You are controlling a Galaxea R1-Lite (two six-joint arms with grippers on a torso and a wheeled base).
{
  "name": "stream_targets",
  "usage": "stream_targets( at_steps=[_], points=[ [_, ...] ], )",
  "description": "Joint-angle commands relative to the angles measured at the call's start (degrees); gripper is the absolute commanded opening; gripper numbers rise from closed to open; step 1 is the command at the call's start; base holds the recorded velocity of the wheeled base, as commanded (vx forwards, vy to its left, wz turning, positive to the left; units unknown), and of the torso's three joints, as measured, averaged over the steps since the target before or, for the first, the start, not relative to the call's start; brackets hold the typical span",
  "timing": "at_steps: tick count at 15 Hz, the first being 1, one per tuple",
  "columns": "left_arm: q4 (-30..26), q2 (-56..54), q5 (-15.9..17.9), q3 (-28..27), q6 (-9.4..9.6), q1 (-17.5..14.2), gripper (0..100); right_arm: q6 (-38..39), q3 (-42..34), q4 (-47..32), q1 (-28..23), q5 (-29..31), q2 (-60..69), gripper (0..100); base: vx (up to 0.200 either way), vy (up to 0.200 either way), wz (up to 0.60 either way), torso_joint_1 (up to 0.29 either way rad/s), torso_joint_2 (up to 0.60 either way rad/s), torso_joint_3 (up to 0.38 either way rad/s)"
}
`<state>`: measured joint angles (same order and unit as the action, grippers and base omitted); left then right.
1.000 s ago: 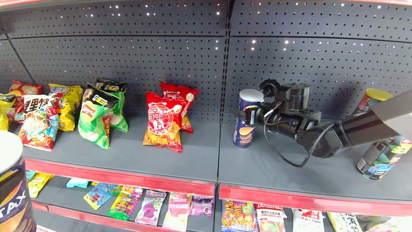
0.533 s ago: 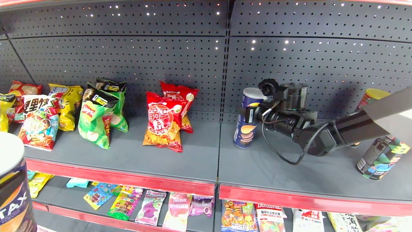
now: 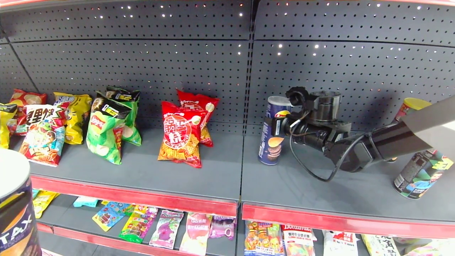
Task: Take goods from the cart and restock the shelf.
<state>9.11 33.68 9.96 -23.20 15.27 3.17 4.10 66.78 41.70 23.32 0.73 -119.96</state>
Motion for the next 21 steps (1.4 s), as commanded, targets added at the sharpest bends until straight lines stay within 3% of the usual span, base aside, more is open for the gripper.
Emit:
stream_targets(
  at_steps=[1, 5, 9, 14, 21],
  points=[
    [0.03, -0.11, 0.06, 0.08, 0.02, -0.01, 0, 0.03, -0.95, 0.22, 0.23, 0.24, 2.71, 0, 0.0, 0.0, 0.0, 0.0, 0.0, 0.0],
    [0.03, -0.02, 0.32, 0.7, 0.02, -0.01, 0, -0.23, -4.38, 0.13, 1.03, 3.4, 7.72, 0, 0.0, 0.0, 0.0, 0.0, 0.0, 0.0],
    [0.03, -0.2, 0.32, 0.7, 0.02, -0.01, 0, -0.4, -12.46, 0.22, 3.22, 6.48, 13.43, 0, 0.0, 0.0, 0.0, 0.0, 0.0, 0.0],
    [0.03, -0.11, 0.32, 0.79, 0.02, -0.01, 0, -0.05, -17.21, 0.31, 6.83, 13.68, 17.04, 0, 0.0, 0.0, 0.0, 0.0, 0.0, 0.0],
    [0.03, -0.2, 0.32, 0.79, 0.02, -0.01, 0, -0.49, -28.02, 9.18, 6.83, 16.41, 19.23, 0, 0.0, 0.0, 0.0, 0.0, 0.0, 0.0]
  ],
)
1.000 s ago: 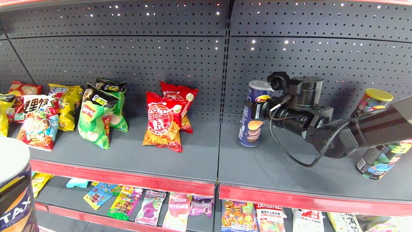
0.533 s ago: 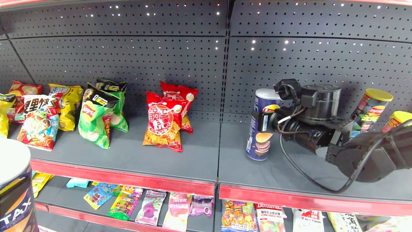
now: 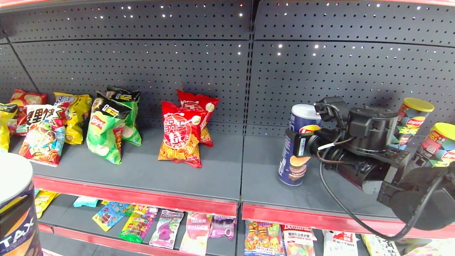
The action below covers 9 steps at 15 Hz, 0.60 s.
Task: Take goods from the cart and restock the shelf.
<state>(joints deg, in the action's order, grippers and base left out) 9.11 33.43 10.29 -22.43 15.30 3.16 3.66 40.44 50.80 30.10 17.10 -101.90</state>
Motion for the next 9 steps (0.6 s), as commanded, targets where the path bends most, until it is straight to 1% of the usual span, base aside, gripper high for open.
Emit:
stream_targets(
  at_steps=[1, 4, 7, 9],
  points=[
    [0.03, 0.06, -0.01, 0.02, -0.01, 0.01, 0, -0.14, -1.68, 0.09, 0.05, 0.12, 1.44, 0, 0.0, 0.0, 0.0, 0.0, 0.0, 0.0],
    [0.03, 0.06, -0.01, 0.02, -0.01, 0.01, 0, -1.2, -2.56, 0.18, 0.14, 1.27, 1.71, 0, 0.0, 0.0, 0.0, 0.0, 0.0, 0.0],
    [0.03, -0.12, -0.01, 0.11, -0.01, 0.01, 0, -1.81, -5.37, 0.27, 1.54, 1.44, 3.11, 0, 0.0, 0.0, 0.0, 0.0, 0.0, 0.0],
    [0.03, -0.03, -0.01, 0.37, -0.01, 0.01, 0, -1.72, -6.25, 0.27, 1.54, 3.64, 2.67, 0, 0.0, 0.0, 0.0, 0.0, 0.0, 0.0]
  ],
)
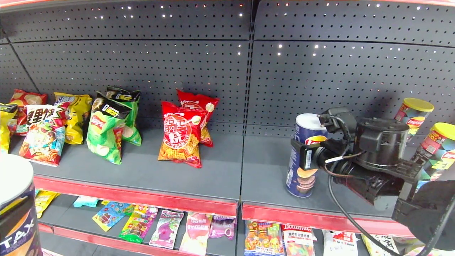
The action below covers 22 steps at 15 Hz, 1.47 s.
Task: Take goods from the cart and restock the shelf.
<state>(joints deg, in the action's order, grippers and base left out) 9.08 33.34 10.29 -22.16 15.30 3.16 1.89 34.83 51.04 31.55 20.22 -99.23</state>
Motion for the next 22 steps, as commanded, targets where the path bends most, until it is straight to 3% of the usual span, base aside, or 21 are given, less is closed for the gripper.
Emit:
stream_targets(
  at_steps=[1, 22],
  points=[
    [0.06, 0.06, -0.01, 0.1, -0.01, 0.01, 0, 0.04, -0.64, 0.02, 0.09, 0.78, -0.08, 0, 0.0, 0.0, 0.0, 0.0, 0.0, 0.0],
    [0.06, -0.12, -0.09, 0.54, -0.01, 0.01, 0, 0.22, 0.15, 4.15, 2.02, 5.18, -4.92, 0, 0.0, 0.0, 0.0, 0.0, 0.0, 0.0]
  ],
)
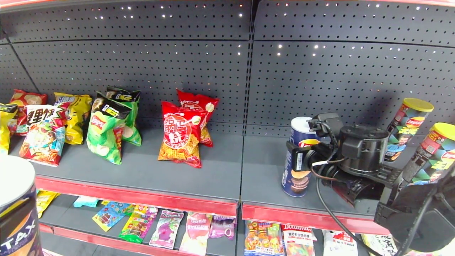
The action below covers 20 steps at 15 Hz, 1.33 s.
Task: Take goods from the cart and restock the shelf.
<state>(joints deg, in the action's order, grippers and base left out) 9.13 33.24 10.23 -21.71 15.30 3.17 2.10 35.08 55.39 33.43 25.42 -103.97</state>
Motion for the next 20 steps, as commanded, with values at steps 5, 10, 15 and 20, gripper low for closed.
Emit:
stream_targets(
  at_steps=[5, 10, 15, 20],
  points=[
    [0.01, -0.28, -0.03, 0.18, -0.01, -0.01, 0, -0.16, -0.54, -0.2, 0.5, 0.07, 0.44, 0, 0.0, 0.0, 0.0, 0.0, 0.0, 0.0],
    [0.01, -0.28, -0.03, 0.27, -0.01, -0.01, 0, -0.69, -0.54, -0.29, 2.17, 2.36, 0.44, 0, 0.0, 0.0, 0.0, 0.0, 0.0, 0.0],
    [0.01, -0.28, -0.03, 0.62, -0.01, -0.01, 0, -0.87, -1.33, -0.29, 2.78, 4.38, 0.88, 0, 0.0, 0.0, 0.0, 0.0, 0.0, 0.0],
    [0.01, -0.2, 0.06, 0.71, -0.01, -0.01, 0, -1.39, -3.36, -0.9, 2.96, 5.52, 1.41, 0, 0.0, 0.0, 0.0, 0.0, 0.0, 0.0]
  ],
)
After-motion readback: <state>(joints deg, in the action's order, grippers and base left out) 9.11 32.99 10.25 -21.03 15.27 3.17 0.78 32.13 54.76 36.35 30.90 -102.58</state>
